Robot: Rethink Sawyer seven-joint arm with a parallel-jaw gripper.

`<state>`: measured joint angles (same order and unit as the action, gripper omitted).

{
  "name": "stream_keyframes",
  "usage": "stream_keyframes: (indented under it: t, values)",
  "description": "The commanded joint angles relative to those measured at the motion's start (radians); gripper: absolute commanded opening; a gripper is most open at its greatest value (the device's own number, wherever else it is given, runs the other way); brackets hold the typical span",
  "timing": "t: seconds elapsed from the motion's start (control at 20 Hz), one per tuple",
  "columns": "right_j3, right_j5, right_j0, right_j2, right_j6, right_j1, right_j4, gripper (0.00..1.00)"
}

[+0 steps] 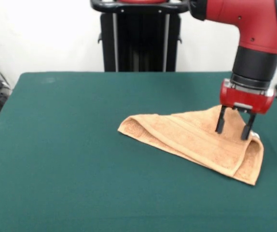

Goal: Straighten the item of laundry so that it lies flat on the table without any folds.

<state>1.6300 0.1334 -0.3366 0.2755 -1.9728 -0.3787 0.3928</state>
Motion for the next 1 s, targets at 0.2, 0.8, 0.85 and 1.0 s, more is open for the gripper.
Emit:
stream_keyframes:
  t: [0.2,0.8,0.85,1.0]
  values:
    - [-0.078,0.143,-0.063,0.005,-0.269,0.094,0.114,1.00]
    - [-0.224,0.288,-0.130,0.097,-0.328,0.152,0.183,1.00]
    - [-0.247,0.306,-0.134,0.110,-0.333,0.163,0.186,1.00]
    - [-0.310,0.356,-0.136,0.140,-0.350,0.193,0.192,1.00]
